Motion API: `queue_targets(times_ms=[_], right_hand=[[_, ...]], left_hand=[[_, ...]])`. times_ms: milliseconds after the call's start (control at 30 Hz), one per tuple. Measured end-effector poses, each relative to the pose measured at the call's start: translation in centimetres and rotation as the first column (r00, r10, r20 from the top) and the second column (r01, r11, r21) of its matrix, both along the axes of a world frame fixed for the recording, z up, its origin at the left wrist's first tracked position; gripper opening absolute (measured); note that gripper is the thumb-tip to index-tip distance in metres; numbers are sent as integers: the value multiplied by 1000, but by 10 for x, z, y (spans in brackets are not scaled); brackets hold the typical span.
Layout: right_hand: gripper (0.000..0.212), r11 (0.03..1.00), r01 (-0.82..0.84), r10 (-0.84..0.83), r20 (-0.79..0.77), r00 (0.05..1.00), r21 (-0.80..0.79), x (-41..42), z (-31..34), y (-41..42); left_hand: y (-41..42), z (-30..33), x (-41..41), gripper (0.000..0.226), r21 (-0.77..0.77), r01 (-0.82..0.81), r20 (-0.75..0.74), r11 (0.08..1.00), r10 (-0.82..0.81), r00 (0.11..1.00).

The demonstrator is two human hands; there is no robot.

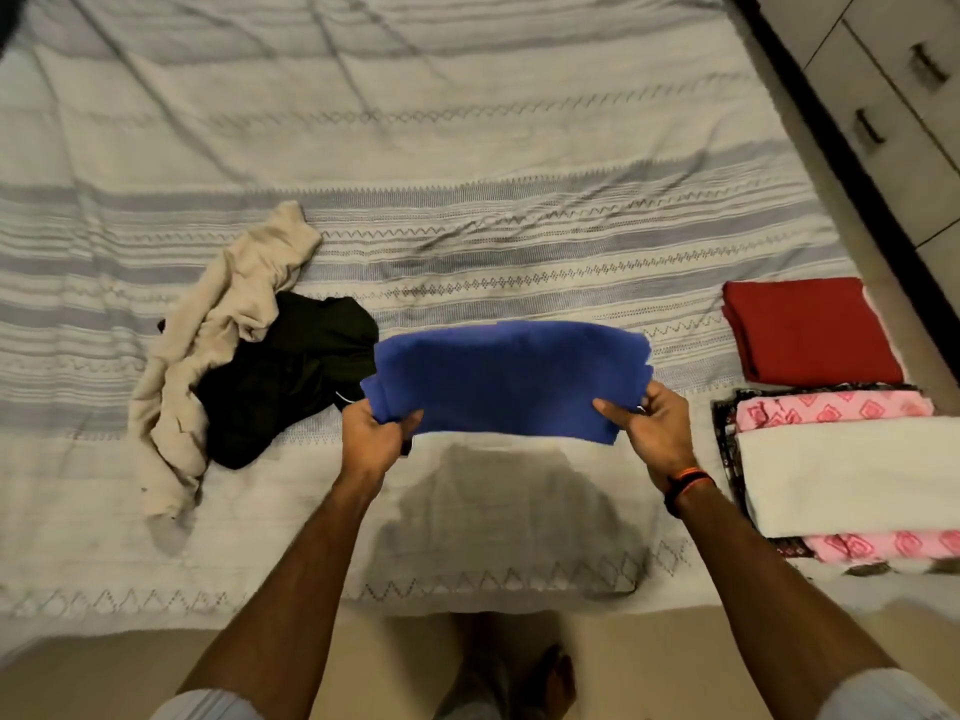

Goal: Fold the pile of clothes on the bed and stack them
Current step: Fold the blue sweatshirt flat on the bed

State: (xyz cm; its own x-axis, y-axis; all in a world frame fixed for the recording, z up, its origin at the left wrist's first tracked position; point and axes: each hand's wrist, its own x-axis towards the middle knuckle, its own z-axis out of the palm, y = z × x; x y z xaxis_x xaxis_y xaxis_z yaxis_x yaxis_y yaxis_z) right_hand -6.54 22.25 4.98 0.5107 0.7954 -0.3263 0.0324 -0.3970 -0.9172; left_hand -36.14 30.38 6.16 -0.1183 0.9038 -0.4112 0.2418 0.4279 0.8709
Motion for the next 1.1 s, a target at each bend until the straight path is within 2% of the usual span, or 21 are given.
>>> queue_targets(times_ms=[33, 67, 100, 133, 200, 233, 267, 367, 433, 633, 800, 900, 1000, 1100], right_hand=[[31, 1000, -2, 2, 12, 1000, -4, 4, -4, -2], [37, 1000, -17, 18, 39, 999, -23, 12, -8, -17], [45, 996, -71, 74, 44, 996, -53, 17, -18, -25], [49, 982, -139, 150, 82, 985, -127, 21, -27, -36], [46, 893, -254, 330, 158, 931, -371, 27, -41, -60], [38, 835, -265, 391, 182, 902, -482, 27, -46, -70], [30, 797, -253, 415, 194, 889, -548, 25, -51, -80], [17, 791, -211, 391, 209, 896, -575, 12, -58, -85], [17, 805, -189, 354, 201, 913, -562, 3, -57, -76], [37, 839, -142, 307, 241, 921, -526, -10, -63, -53], [60, 797, -101, 282, 219, 934, -596, -15, -82, -46], [74, 784, -87, 249, 183, 951, -614, -18, -93, -44], [77, 776, -73, 215, 154, 964, -626, -21, -104, -41], [78, 779, -48, 128, 83, 988, -625, -24, -109, -37]], left_hand=[[-1, -3, -9, 24, 52, 57, -5, 997, -57, 998], [-9, -6, -14, 30, 113, 185, -41, 976, -181, 983], [-12, -14, -25, 37, 121, 331, -148, 936, -312, 938], [-16, -24, -35, 42, 66, 459, -294, 886, -422, 857], [-30, -44, -48, 41, -166, 555, -528, 815, -549, 648], [-38, -53, -50, 40, -277, 536, -568, 798, -586, 579], [-47, -61, -51, 39, -351, 508, -569, 787, -610, 552], [-60, -74, -47, 34, -379, 483, -501, 789, -614, 610], [-59, -76, -42, 36, -376, 449, -457, 811, -583, 671], [-48, -80, -21, 54, -409, 290, -367, 865, -446, 816], [-42, -100, -13, 82, -490, 132, -282, 862, -300, 911], [-41, -110, -9, 91, -488, 50, -283, 871, -212, 936], [-40, -120, -10, 86, -518, -8, -246, 856, -140, 959], [-35, -129, -12, 64, -567, 51, -152, 822, -165, 974]])
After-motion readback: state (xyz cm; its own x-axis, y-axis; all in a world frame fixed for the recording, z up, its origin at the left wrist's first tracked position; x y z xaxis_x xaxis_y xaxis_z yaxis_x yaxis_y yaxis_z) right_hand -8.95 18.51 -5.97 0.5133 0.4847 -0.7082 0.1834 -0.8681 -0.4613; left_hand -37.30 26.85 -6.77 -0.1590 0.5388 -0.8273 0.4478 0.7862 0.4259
